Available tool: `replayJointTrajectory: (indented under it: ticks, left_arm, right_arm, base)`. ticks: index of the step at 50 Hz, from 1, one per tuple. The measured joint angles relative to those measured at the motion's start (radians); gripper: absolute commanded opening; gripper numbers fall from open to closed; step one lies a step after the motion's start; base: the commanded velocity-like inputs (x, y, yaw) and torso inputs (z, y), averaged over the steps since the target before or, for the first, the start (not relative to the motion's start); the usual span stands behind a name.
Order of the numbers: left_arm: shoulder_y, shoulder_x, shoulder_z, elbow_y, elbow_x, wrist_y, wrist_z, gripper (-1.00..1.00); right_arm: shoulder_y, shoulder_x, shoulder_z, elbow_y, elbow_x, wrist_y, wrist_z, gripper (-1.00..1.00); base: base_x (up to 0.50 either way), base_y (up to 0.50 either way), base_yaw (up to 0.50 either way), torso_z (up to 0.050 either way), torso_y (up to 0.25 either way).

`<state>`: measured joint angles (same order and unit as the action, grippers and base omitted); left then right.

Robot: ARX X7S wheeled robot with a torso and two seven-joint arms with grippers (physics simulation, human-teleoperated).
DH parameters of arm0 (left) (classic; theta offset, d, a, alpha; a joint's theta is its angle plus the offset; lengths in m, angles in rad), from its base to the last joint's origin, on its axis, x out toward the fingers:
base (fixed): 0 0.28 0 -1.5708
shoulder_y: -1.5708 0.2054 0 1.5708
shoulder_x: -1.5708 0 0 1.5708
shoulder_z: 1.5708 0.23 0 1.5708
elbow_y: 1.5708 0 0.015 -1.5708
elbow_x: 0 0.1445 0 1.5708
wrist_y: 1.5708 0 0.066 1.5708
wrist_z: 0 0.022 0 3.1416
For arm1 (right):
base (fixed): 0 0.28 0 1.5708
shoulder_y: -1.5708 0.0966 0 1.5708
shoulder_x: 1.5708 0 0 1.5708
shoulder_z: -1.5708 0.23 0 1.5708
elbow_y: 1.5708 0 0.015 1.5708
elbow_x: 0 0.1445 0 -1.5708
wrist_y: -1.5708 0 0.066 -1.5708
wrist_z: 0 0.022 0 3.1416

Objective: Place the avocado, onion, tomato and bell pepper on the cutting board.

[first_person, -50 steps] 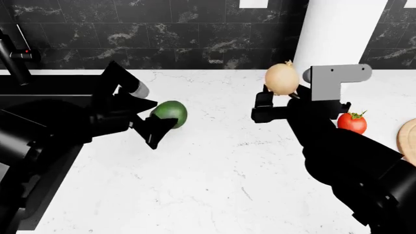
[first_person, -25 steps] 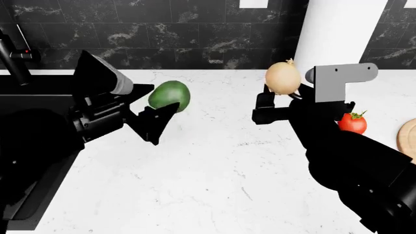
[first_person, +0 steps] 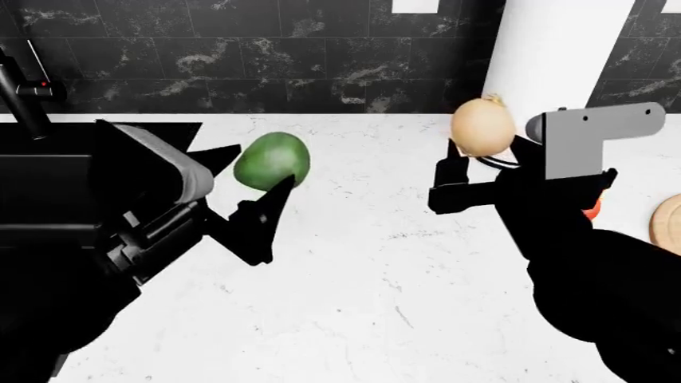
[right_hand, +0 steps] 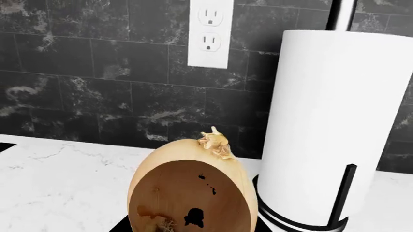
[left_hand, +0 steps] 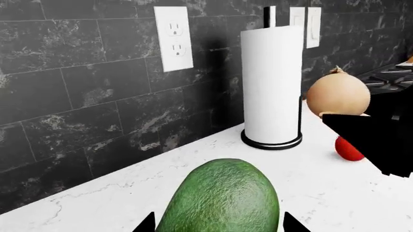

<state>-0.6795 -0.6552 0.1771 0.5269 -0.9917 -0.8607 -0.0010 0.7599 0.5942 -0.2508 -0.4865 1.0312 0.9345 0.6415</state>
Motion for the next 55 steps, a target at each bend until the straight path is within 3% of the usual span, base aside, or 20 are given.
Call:
replayJointTrajectory:
  ticks: [14,32,55]
  left_arm:
    - [0.063,0.009,-0.073,0.098,-0.088,-0.015,-0.138,-1.00]
    - [0.084,0.007,-0.108,0.142,-0.142,-0.019,-0.197,-1.00]
    - [0.099,-0.004,-0.115,0.171,-0.159,-0.007,-0.194,-1.00]
  right_arm:
    - [-0.015,0.059,0.053,-0.118,0.124,0.076,0.084,-1.00]
    - [-0.034,0.122,0.115,-0.221,0.281,0.134,0.196,-1.00]
    - [-0.018,0.145,0.138,-0.252,0.364,0.146,0.254,-1.00]
  base:
    - [0.00,0.00,0.00,0.000,0.000]
    - [0.00,-0.01,0.00,0.000,0.000]
    - [0.00,-0.49,0.00,0.000,0.000]
